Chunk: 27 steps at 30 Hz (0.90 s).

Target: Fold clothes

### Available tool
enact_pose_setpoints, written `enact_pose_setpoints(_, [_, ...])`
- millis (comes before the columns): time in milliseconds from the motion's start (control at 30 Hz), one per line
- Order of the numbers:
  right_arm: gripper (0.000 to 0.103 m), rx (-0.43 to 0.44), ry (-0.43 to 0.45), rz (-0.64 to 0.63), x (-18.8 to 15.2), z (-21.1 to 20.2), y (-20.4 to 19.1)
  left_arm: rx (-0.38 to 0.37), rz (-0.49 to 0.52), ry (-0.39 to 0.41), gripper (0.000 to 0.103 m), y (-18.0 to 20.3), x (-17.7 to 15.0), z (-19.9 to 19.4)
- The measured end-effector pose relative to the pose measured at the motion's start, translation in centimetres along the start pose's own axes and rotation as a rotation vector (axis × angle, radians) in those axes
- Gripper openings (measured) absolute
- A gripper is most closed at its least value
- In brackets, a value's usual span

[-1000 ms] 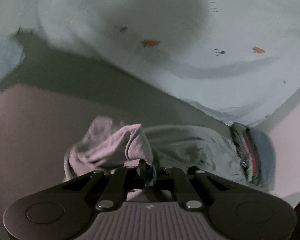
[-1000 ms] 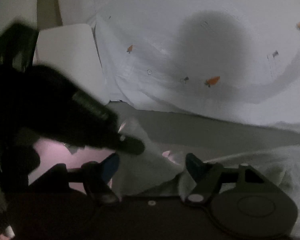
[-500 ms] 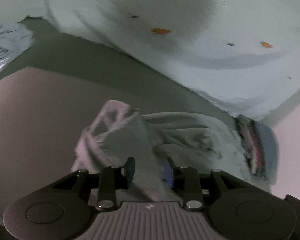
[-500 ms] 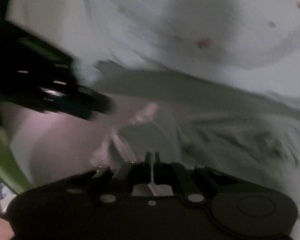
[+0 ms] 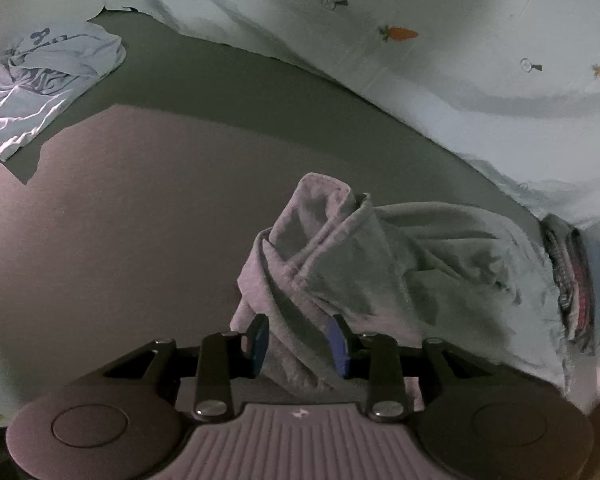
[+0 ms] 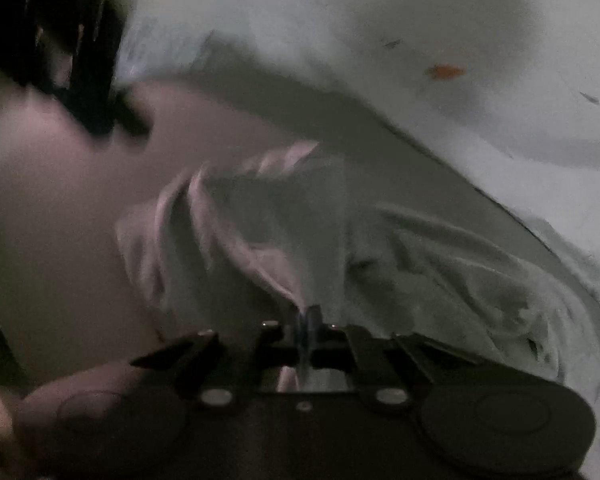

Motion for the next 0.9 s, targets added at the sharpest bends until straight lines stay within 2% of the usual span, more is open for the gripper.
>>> enact_pose_setpoints(67, [0.003, 0.021, 0.048, 0.199, 0.5, -2.6, 3.2, -0.007, 0.002, -0.006, 0.036, 0.2, 0.2, 0.4])
enact_pose_setpoints(167, [0.003, 0.039, 0.092, 0.467, -0.5, -5.9, 7.9, -0.02, 0.009, -0.028, 0.037, 0.9, 0.4, 1.6])
enact_pose_setpoints(300, [0.003, 0.05, 0.123, 0.776, -4.1, -8.8, 13.0, -0.059, 0.044, -0.067, 0.042, 2.8, 0.3, 3.3])
enact_pose_setpoints(467, [0.004, 0.08, 0.06, 0.941, -7.5, -7.9, 13.9, -0.118, 0.195, -0.115, 0.046, 7.2, -1.1, 5.1])
enact_pose_setpoints(533, [0.009, 0.051, 0.017, 1.002, -8.7, -6.5, 13.7, -0.138, 0.265, -0.142, 0.048, 9.0, -2.0, 6.0])
enact_pose_setpoints(567, [0.015, 0.013, -0.015, 1.011, -9.3, -5.8, 13.6, -0.133, 0.304, -0.154, 0.048, 9.8, -2.6, 6.5])
enact_pose_setpoints(600, [0.017, -0.039, -0.055, 1.001, -10.0, -5.1, 13.7, -0.125, 0.345, -0.166, 0.048, 10.5, -3.2, 7.0])
enact_pose_setpoints(700, [0.021, -0.158, -0.122, 0.868, -10.5, -4.6, 13.4, -0.088, 0.456, -0.183, 0.048, 11.9, -4.7, 8.3])
enact_pose_setpoints(733, [0.029, -0.187, -0.132, 0.817, -10.5, -4.5, 13.2, -0.083, 0.477, -0.186, 0.048, 12.1, -5.1, 8.7])
enact_pose_setpoints(767, [0.044, -0.216, -0.143, 0.765, -10.4, -4.5, 13.1, -0.083, 0.492, -0.187, 0.048, 12.3, -5.4, 9.0])
enact_pose_setpoints(800, [0.048, -0.237, -0.145, 0.725, -10.3, -4.5, 12.9, -0.087, 0.497, -0.189, 0.048, 12.4, -5.6, 9.4])
enact_pose_setpoints(900, [0.048, -0.236, -0.132, 0.617, -9.3, -4.9, 11.9, -0.11, 0.478, -0.193, 0.046, 12.8, -5.7, 10.3])
Point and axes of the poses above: each gripper's, at about its wrist camera, not at the fingertips, and z roughly the way its jaws point, y to its right, x to its top, the point moved 7 cm from there along z, roughly the way its jaws point
